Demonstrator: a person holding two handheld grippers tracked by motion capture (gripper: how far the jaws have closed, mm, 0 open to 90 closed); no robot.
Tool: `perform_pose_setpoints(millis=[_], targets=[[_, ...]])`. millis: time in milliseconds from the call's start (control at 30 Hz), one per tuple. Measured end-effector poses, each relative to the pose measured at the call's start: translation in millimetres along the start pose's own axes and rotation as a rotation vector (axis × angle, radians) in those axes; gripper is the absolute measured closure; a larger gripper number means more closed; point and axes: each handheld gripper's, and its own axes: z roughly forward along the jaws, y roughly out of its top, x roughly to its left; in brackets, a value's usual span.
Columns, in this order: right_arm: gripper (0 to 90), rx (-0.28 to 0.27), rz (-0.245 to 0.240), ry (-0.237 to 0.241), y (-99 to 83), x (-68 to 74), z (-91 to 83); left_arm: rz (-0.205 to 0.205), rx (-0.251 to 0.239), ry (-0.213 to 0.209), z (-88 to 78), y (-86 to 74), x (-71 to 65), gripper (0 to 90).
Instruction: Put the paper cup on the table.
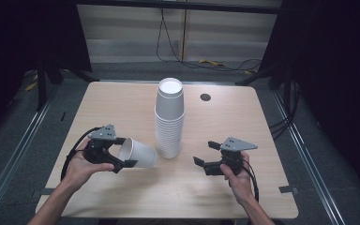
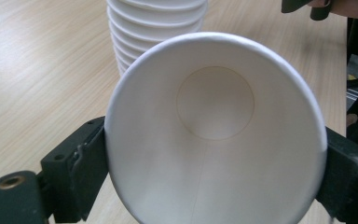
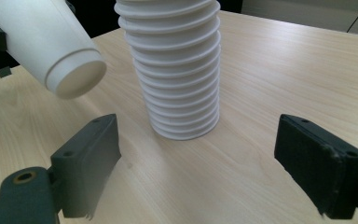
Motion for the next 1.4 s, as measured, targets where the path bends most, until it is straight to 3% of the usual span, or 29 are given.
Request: perform_pose_setpoints(millis=[233, 433, 467, 600, 667, 733, 833, 1033, 1100, 1200, 1400], targets=[[14.2, -0.004, 0.0, -0.033, 0.2, -0.4, -4.9, -0.003, -0.036, 0.044, -20.0, 10.2, 1.8, 10.2], [14.2, -0.007, 0.002, -0.043, -1.3, 1.8, -11.0, -0.004, 0.012, 0.143, -29.2, 11.8, 10.0, 9.9], [14.2, -0.007, 0.002, -0.043, -1.3, 1.8, -11.0, -0.004, 0.012, 0.143, -29.2, 11.8, 10.0, 9.8], [14.2, 0.0, 0.011, -0.046, -6.9, -0.9, -16.3, -0.004, 0.081, 0.211, -27.6, 11.5, 17.9, 9.9], [14.2, 0.004, 0.018, -0.047, -7.7, -1.3, -16.7, -0.011, 0.082, 0.214, -26.6, 11.5, 19.1, 9.9], [14.2, 0.008, 0.012, -0.037, -7.5, -0.3, -16.2, -0.007, 0.123, 0.223, -20.1, 12.2, 24.5, 9.8], [14.1, 0.016, 0.015, -0.002, -7.0, 1.2, -14.7, -0.009, 0.147, 0.234, -13.0, 14.6, 31.0, 9.9], [14.1, 0.017, 0.005, 0.001, -6.4, 1.6, -14.3, -0.007, 0.215, 0.248, -2.6, 20.2, 41.5, 9.8], [14.2, 0.02, 0.012, -0.003, -6.5, 0.7, -14.7, -0.014, 0.252, 0.274, 1.7, 22.4, 46.2, 9.6], [14.3, 0.028, 0.029, 0.0, -6.9, -0.3, -14.3, -0.032, 0.256, 0.289, 3.9, 26.0, 50.8, 9.5], [14.3, 0.04, 0.031, 0.006, -7.7, -0.2, -12.6, 0.004, 0.347, 0.305, 12.7, 32.3, 52.7, 9.5]])
